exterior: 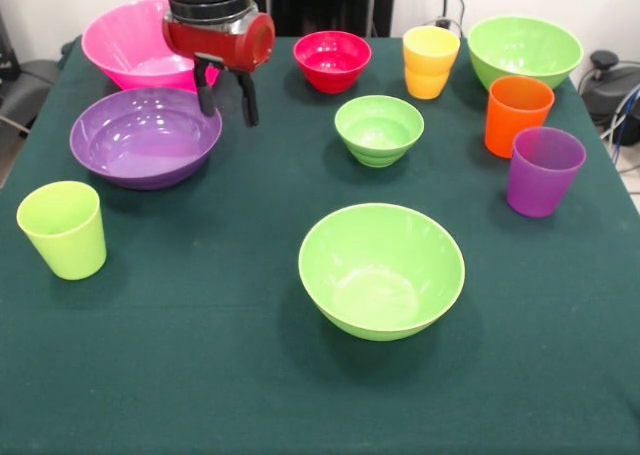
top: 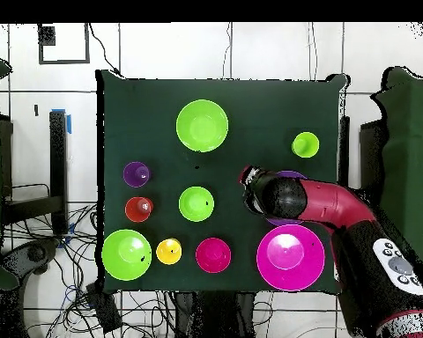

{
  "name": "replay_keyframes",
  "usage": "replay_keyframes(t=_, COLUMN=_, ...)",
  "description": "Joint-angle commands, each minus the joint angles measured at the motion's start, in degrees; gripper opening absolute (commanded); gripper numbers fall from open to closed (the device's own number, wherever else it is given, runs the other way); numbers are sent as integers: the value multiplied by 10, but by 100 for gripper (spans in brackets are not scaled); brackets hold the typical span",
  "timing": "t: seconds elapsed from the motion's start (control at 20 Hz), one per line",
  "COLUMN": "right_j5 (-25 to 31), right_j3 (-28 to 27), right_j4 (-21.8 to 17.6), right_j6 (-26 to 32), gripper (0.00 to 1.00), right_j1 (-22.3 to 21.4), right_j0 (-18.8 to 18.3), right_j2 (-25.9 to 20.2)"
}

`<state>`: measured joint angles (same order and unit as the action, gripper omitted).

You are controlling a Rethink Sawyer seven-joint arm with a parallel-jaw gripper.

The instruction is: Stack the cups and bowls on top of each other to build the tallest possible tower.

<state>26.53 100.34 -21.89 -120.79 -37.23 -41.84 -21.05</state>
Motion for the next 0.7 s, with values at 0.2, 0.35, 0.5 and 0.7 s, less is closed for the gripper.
replay_keyframes(t=0.2, right_j5=62, right_j3=-51, right_j4=-94, right_j6=186, gripper=100, right_j1=55, right_j0=-29, right_j2=-70)
replay_keyframes(t=0.35, right_j5=63, right_j3=-50, right_j4=-112, right_j6=188, gripper=100, right_j1=57, right_j0=-36, right_j2=-76)
replay_keyframes(t=0.5, right_j5=58, right_j3=-49, right_j4=-127, right_j6=185, gripper=100, right_j1=65, right_j0=-43, right_j2=-82)
replay_keyframes(t=0.7, right_j5=64, right_j3=-54, right_j4=-158, right_j6=196, gripper=100, right_j1=68, right_j0=-48, right_j2=-88)
